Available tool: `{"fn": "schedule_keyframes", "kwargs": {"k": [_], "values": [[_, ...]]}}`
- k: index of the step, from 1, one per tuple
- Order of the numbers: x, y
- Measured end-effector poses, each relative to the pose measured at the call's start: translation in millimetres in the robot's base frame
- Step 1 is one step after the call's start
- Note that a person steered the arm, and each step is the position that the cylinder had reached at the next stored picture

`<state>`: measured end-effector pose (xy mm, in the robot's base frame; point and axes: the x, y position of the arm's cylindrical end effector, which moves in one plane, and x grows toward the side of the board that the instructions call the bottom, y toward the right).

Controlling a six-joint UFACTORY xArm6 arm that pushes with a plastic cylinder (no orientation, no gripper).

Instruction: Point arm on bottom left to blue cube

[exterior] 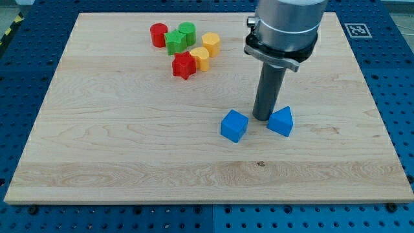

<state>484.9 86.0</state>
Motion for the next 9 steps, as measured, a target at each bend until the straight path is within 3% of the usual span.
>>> {"fn": "schedule_keyframes", "kwargs": {"k": [5, 8, 9], "values": [[68.2, -10.6], [76.2, -86.2], [76.2, -86.9]]}}
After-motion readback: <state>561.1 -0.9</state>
